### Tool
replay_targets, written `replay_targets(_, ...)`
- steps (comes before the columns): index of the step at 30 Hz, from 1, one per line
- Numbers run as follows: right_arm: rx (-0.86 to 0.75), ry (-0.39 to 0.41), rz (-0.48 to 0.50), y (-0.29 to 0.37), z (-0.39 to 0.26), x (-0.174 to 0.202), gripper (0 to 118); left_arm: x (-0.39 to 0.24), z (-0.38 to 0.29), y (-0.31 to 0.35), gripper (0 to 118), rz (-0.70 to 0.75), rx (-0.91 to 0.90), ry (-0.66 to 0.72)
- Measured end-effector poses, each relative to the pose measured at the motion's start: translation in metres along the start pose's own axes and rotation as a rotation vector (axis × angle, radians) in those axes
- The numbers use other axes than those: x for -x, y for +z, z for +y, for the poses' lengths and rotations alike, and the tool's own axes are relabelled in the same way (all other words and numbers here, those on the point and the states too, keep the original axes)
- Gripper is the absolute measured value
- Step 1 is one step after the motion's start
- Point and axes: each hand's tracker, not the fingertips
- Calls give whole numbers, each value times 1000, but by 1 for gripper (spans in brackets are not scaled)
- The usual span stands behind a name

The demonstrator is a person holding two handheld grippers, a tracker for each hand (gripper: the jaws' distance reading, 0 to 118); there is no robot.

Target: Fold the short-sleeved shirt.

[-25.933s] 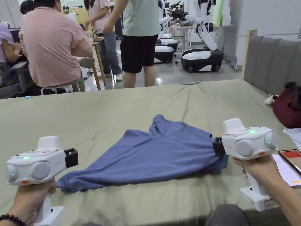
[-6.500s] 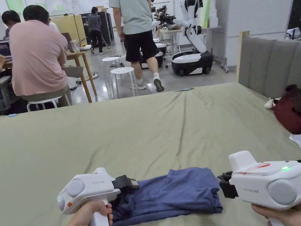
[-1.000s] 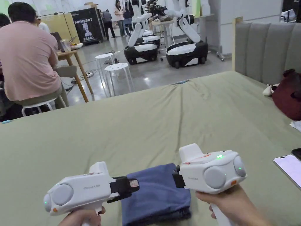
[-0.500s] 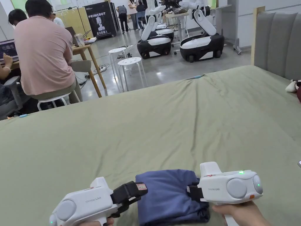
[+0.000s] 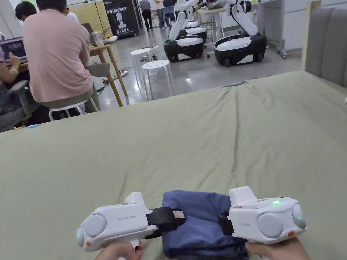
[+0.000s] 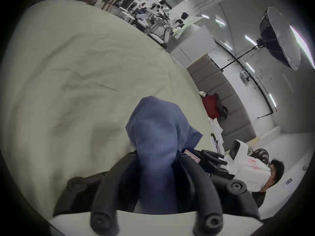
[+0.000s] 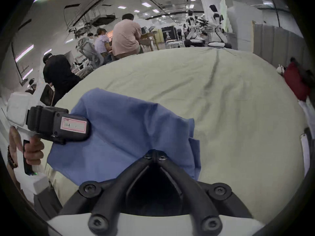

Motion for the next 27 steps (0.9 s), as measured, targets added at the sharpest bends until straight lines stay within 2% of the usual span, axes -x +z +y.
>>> replay_targets(4, 8, 118, 29, -15, 11, 63, 0, 38, 15, 51, 29, 6, -32, -13)
replay_targets(7, 13, 193, 128, -33, 16, 122, 0, 84, 26, 112, 29, 39, -68, -37)
replay_targets(12, -16, 251, 273, -83, 35, 223, 0, 179, 58, 224, 29, 184, -80, -10)
replay_targets(16, -91, 300, 332, -110, 59, 291, 0, 236, 69, 311, 29, 321, -153, -3)
replay_targets(18, -162, 350, 292, -121, 70, 323, 0, 263, 66, 351, 29, 388, -188, 40)
replay_targets(21, -243, 424, 216, -133, 81, 355, 0, 284, 54, 389, 29, 397, -247, 64)
replay_targets(23, -261, 450, 212, -138, 87, 371, 0, 317, 53, 413, 31, 439, -255, 85)
replay_targets(24, -259, 449, 214, -140, 88, 376, 0, 326, 52, 418, 37, 446, -254, 76)
replay_targets(25, -259, 451, 219, -140, 89, 379, 0, 328, 52, 418, 57, 465, -260, 64)
replay_targets(26, -257, 451, 234, -140, 90, 381, 0, 328, 51, 417, 82, 495, -270, 38)
replay_targets(27, -255, 446, 242, -139, 90, 381, 0, 330, 52, 413, 82, 514, -299, 1)
